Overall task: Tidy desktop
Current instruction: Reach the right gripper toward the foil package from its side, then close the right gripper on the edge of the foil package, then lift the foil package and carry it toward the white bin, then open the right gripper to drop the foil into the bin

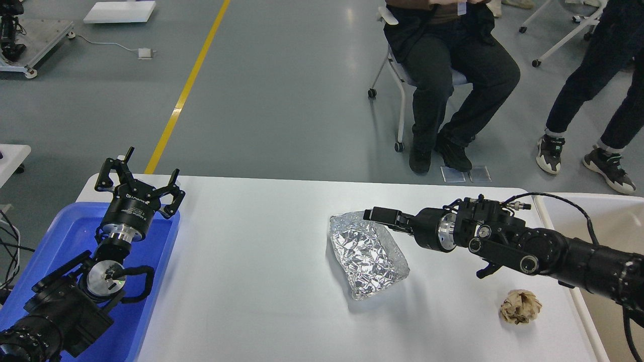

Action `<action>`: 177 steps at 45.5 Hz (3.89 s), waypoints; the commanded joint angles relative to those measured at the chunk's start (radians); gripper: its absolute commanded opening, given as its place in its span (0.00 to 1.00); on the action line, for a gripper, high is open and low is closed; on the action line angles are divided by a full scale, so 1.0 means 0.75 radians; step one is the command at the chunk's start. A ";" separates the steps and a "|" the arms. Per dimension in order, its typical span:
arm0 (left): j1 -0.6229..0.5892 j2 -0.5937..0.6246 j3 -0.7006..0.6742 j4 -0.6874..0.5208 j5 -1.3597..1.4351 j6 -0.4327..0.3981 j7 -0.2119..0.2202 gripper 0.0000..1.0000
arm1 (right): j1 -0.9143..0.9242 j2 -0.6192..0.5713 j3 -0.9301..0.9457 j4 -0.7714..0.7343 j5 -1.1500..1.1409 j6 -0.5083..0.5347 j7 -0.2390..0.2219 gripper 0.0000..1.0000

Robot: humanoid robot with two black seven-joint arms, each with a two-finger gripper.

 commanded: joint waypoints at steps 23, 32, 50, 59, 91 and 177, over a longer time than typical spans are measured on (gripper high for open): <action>0.000 -0.001 0.000 0.000 -0.002 0.002 0.000 1.00 | -0.112 0.122 -0.174 -0.188 -0.187 -0.209 0.023 1.00; 0.000 -0.001 0.000 0.000 0.000 0.002 0.000 1.00 | -0.134 0.122 -0.219 -0.192 -0.189 -0.215 0.116 0.98; 0.000 -0.001 0.000 0.000 -0.002 0.002 0.000 1.00 | -0.177 0.122 -0.294 -0.274 -0.189 -0.289 0.139 0.46; 0.000 -0.001 0.000 0.000 -0.002 0.002 0.000 1.00 | -0.198 0.146 -0.303 -0.317 -0.189 -0.286 0.135 0.02; 0.000 -0.001 0.000 0.000 0.000 0.000 0.000 1.00 | -0.063 -0.091 -0.178 0.090 -0.065 -0.309 0.141 0.00; 0.000 0.002 0.000 0.000 0.000 0.002 0.000 1.00 | -0.198 -0.615 -0.562 -0.789 0.019 -0.340 0.393 0.00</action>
